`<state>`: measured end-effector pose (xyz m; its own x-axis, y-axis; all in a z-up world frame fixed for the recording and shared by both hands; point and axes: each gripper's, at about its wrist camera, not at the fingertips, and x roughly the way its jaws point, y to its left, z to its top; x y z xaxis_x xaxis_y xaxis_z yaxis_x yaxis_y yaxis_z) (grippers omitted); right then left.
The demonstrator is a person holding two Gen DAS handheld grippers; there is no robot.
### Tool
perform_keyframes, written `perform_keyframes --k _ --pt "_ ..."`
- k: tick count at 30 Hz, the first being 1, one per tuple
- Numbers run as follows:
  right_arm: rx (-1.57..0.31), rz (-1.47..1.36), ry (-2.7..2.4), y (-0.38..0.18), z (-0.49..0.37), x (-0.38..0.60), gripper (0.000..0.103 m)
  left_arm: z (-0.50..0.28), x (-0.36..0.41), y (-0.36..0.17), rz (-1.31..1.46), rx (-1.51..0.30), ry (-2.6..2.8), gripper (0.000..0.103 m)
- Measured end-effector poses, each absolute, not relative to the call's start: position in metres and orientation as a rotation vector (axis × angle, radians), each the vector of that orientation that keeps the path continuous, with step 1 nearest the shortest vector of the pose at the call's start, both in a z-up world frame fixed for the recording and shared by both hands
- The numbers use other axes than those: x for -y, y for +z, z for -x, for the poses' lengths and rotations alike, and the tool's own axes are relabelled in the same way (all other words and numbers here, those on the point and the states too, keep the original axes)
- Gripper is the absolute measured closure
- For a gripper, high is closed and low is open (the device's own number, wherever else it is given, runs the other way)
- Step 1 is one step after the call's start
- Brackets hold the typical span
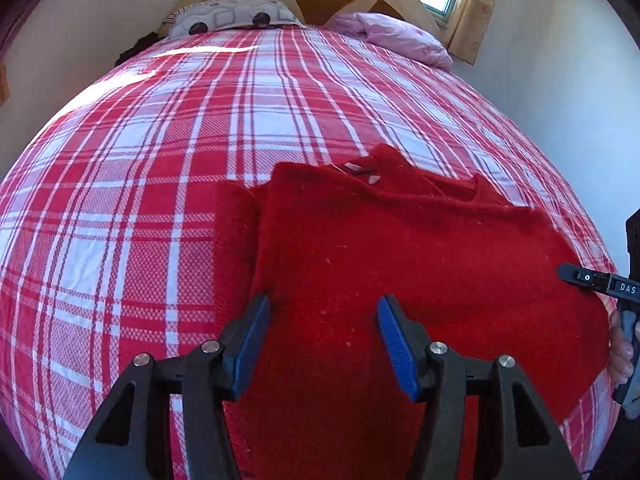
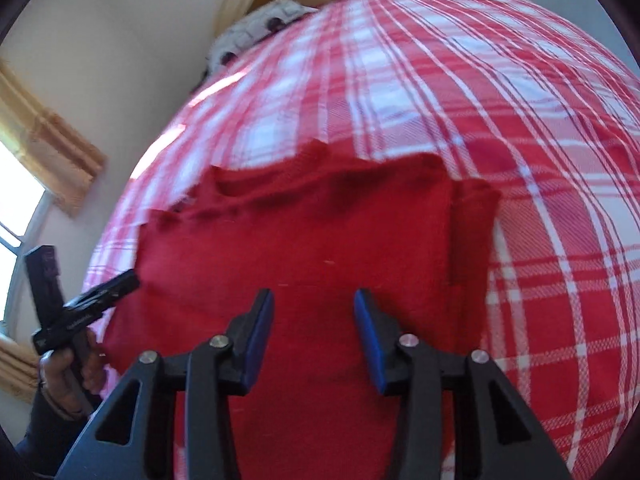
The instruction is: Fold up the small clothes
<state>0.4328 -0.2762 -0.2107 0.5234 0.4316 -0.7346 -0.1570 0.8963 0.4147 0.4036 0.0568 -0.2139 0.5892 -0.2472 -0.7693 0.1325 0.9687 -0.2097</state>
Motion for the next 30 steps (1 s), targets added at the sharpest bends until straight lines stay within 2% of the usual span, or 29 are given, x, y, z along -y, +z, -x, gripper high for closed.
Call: perform_keyframes --k 1,4,6,8,10,13,17,20,21,22,26,27,30 --pt "-0.949 -0.327 0.353 -0.214 -0.434 0.281 0.077 -0.403 -0.059 -0.213 0.152 -0.916 -0.223 0.045" --pt "-0.932 -0.395 0.352 -0.212 -0.429 0.294 0.076 -0.388 -0.062 -0.199 0.189 -0.908 -0.218 0.045" --pt "-0.910 -0.394 0.342 -0.205 -0.418 0.296 0.060 -0.369 -0.065 -0.189 0.184 -0.877 -0.221 0.045" --pt "-0.871 -0.367 0.351 -0.193 -0.396 0.293 0.051 -0.346 -0.068 -0.182 0.173 -0.849 -0.247 0.044" --pt "-0.827 -0.322 0.340 -0.183 -0.373 0.292 0.050 -0.323 -0.068 -0.185 0.129 -0.839 -0.246 0.040" --pt "-0.787 -0.260 0.339 -0.177 -0.329 0.288 0.050 -0.300 -0.067 -0.200 0.075 -0.852 -0.234 0.040" --pt "-0.819 -0.209 0.373 -0.189 -0.301 0.278 0.050 -0.292 -0.065 -0.222 0.043 -0.887 -0.186 0.040" --pt "-0.872 -0.151 0.342 -0.210 -0.301 0.269 0.055 -0.295 -0.070 -0.225 0.089 -0.895 -0.175 0.038" --pt "-0.884 -0.149 0.314 -0.216 -0.304 0.271 0.063 -0.297 -0.070 -0.225 0.090 -0.907 -0.172 0.038" --pt "-0.895 -0.159 0.300 -0.220 -0.308 0.273 0.065 -0.297 -0.071 -0.223 0.102 -0.907 -0.163 0.038" --pt "-0.915 -0.185 0.281 -0.213 -0.312 0.275 0.063 -0.286 -0.074 -0.212 0.126 -0.857 -0.165 0.038" --pt "-0.903 -0.178 0.288 -0.208 -0.308 0.272 0.059 -0.283 -0.074 -0.208 0.119 -0.831 -0.155 0.038" --pt "-0.820 -0.144 0.325 -0.189 -0.301 0.262 0.057 -0.289 -0.077 -0.203 0.104 -0.810 -0.098 0.038"
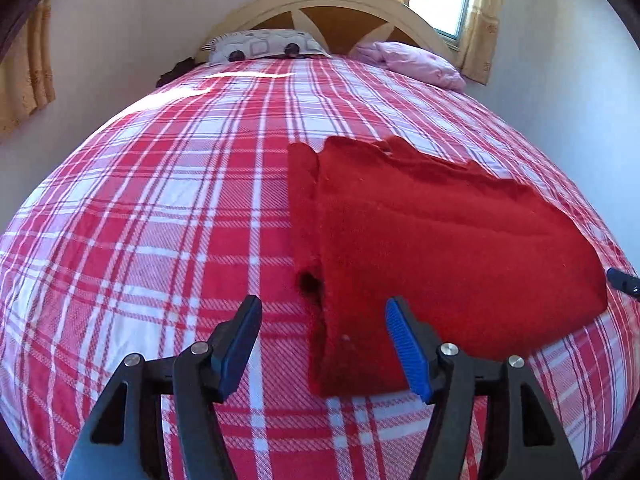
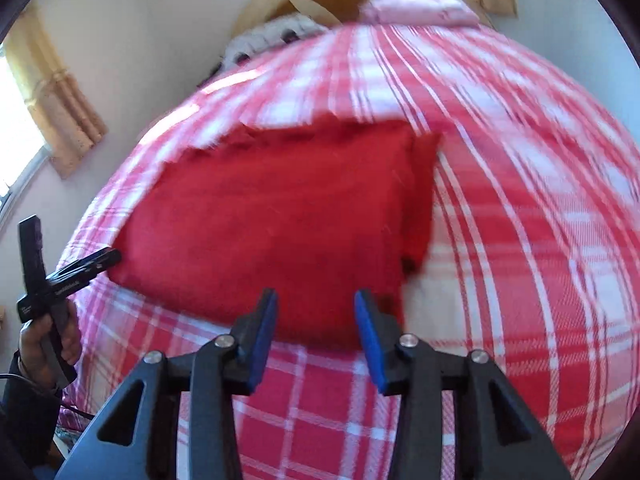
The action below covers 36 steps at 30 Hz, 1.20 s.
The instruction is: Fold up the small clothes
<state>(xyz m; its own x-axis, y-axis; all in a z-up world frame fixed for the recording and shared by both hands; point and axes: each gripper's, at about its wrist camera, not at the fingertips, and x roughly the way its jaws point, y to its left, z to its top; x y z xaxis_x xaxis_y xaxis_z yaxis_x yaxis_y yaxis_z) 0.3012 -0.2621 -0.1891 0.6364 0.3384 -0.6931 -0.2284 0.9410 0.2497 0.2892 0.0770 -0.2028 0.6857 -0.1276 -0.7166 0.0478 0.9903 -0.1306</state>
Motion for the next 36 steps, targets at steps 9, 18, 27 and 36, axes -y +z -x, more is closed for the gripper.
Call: perform_keyframes --k 9,18,27,36 --pt "-0.736 -0.123 0.263 -0.183 -0.344 0.242 0.047 -0.309 -0.078 -0.221 0.082 -0.871 -0.019 0.027" --pt "-0.811 -0.080 0.191 -0.215 -0.353 0.248 0.049 -0.310 -0.083 -0.229 0.137 -0.878 -0.043 0.018" --pt "-0.769 0.032 0.137 -0.221 -0.346 0.234 0.048 -0.306 -0.086 -0.226 0.137 -0.884 -0.063 0.015" --pt "-0.740 -0.021 0.138 -0.199 -0.336 0.231 0.044 -0.288 -0.137 -0.207 0.139 -0.793 0.048 0.015"
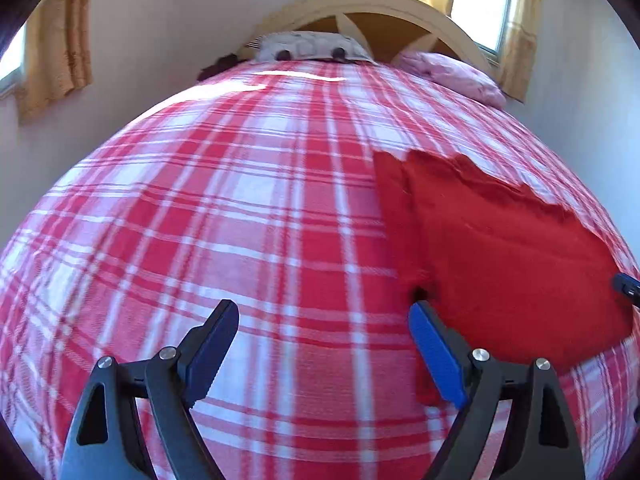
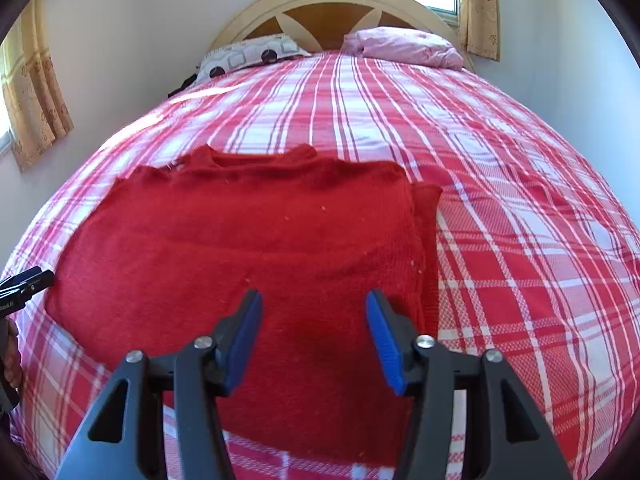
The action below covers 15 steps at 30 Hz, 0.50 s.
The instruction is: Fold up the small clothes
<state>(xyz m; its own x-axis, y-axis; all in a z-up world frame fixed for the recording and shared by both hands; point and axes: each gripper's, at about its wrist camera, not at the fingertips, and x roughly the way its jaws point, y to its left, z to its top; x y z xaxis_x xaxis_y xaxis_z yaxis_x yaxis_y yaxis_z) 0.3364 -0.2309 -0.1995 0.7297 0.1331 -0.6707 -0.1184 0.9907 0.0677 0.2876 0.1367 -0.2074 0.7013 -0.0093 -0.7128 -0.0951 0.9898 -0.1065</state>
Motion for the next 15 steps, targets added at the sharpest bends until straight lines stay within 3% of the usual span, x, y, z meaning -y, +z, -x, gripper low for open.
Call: perform_keyframes --k 8,15 --pt "-0.653 0.185 0.296 -0.174 -0.308 0.140 0.040 -0.290 -0.183 -0.224 0.303 -0.825 0.122 0.015" --pt "-0.624 0.406 0.447 -0.193 -0.288 0.042 0.040 -0.289 -0.185 -0.224 0.313 -0.821 0.105 0.015"
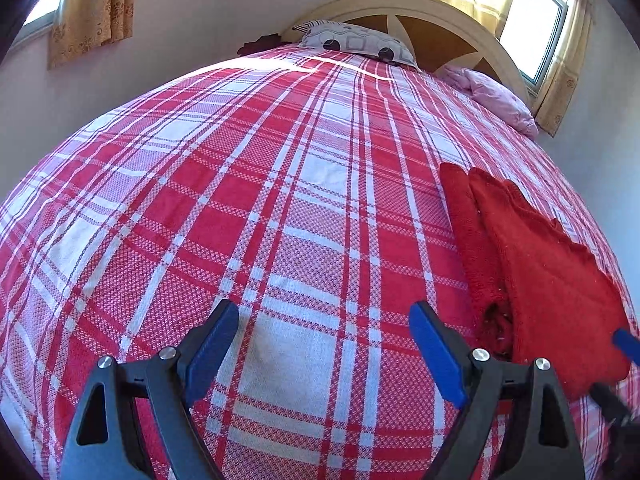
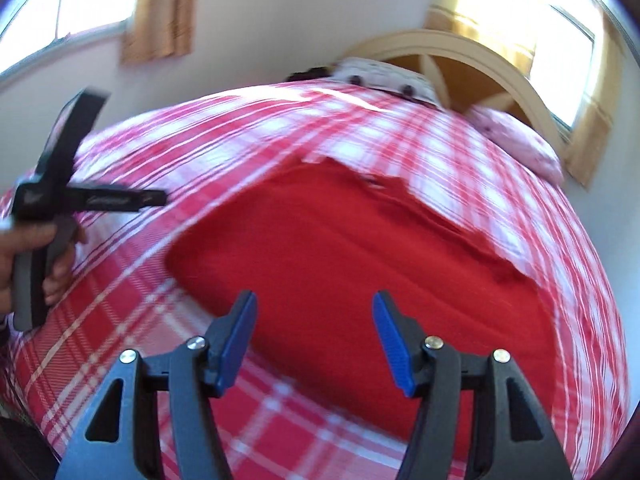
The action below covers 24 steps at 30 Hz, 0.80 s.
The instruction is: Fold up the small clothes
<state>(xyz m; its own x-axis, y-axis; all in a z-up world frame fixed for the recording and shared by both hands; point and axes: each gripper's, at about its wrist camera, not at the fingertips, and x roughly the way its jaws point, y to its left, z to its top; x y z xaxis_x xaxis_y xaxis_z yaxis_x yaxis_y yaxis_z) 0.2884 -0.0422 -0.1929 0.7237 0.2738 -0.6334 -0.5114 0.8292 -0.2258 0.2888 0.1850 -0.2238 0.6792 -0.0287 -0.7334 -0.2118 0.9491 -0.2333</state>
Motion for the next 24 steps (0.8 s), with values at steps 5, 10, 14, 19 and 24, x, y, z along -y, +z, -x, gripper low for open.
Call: perform_keyframes --k 5,10,14,19,24 --pt "-0.599 0.543 0.523 -0.215 -0.273 -0.011 0.040 -0.288 -0.191 -0.224 0.349 -0.815 0.085 0.015" --pt "-0.550 0.694 0.539 -0.236 -0.265 -0.048 0.040 -0.290 -0.194 -0.223 0.373 -0.821 0.070 0.015" --pt "-0.482 0.814 0.456 -0.255 -0.267 -0.063 0.042 -0.300 -0.203 -0.218 0.456 -0.832 0.011 0.015" --pt "-0.489 0.814 0.414 -0.259 -0.274 -0.059 0.060 -0.330 -0.200 -0.208 0.535 -0.837 -0.104 0.015" --pt "-0.494 0.819 0.403 -0.264 -0.279 -0.063 0.079 -0.378 -0.172 -0.209 0.542 -0.897 -0.279 0.015"
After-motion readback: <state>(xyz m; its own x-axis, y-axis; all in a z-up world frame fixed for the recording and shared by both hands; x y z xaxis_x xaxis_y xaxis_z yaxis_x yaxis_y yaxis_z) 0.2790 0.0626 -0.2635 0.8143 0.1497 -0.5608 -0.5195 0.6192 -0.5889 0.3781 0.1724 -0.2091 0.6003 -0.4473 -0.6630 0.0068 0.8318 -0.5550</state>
